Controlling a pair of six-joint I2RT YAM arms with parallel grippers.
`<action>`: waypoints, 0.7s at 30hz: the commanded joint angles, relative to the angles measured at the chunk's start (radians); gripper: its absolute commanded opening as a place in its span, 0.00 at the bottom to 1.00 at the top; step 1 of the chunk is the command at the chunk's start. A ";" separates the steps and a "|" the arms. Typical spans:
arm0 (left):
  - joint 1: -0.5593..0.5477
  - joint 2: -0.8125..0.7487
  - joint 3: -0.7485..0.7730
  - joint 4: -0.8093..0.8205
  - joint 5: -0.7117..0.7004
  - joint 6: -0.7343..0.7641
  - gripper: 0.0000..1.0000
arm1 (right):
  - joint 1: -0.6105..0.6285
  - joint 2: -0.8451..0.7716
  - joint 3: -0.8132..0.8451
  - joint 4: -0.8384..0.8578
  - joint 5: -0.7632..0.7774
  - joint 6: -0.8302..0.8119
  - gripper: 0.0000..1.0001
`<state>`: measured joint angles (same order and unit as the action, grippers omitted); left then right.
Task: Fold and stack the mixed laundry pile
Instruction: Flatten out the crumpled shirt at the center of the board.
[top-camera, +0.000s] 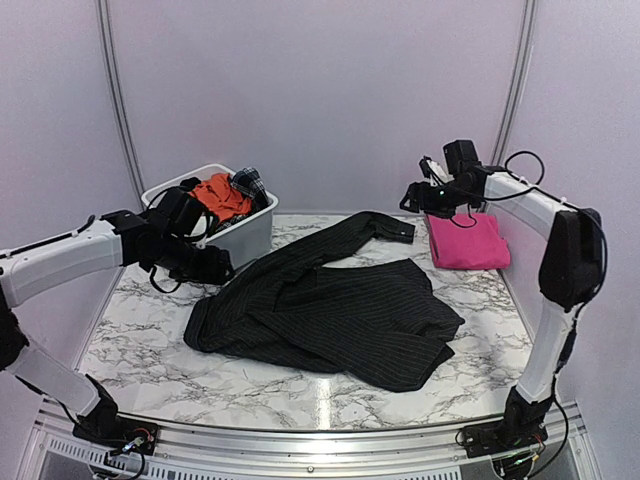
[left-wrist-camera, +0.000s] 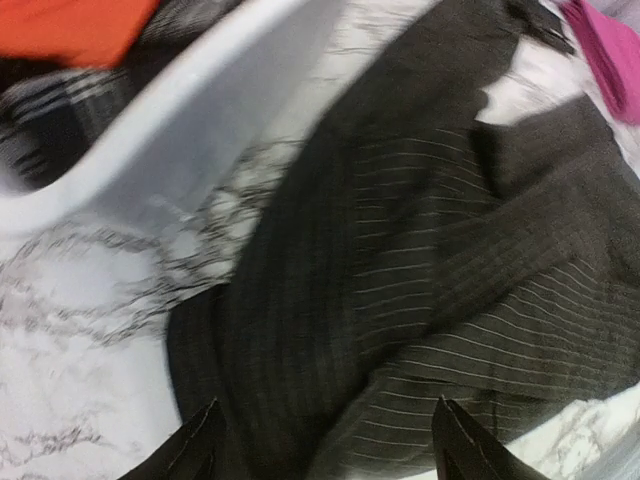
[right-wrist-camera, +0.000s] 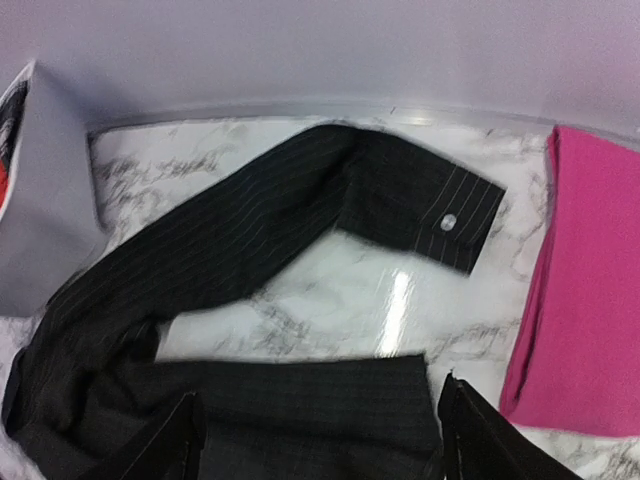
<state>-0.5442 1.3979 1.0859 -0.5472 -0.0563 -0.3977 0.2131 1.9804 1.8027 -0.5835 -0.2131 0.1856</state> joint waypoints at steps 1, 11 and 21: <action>-0.157 0.114 0.082 -0.006 0.099 0.173 0.73 | 0.002 -0.166 -0.215 0.011 -0.221 -0.021 0.74; -0.286 0.451 0.297 -0.110 -0.002 0.270 0.73 | 0.103 -0.253 -0.538 0.079 -0.318 -0.025 0.70; -0.280 0.497 0.312 -0.174 -0.091 0.283 0.21 | 0.116 -0.168 -0.684 0.109 -0.264 -0.018 0.67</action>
<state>-0.8307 1.9289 1.3830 -0.6712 -0.1173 -0.1280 0.3374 1.7821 1.1469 -0.4931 -0.5030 0.1741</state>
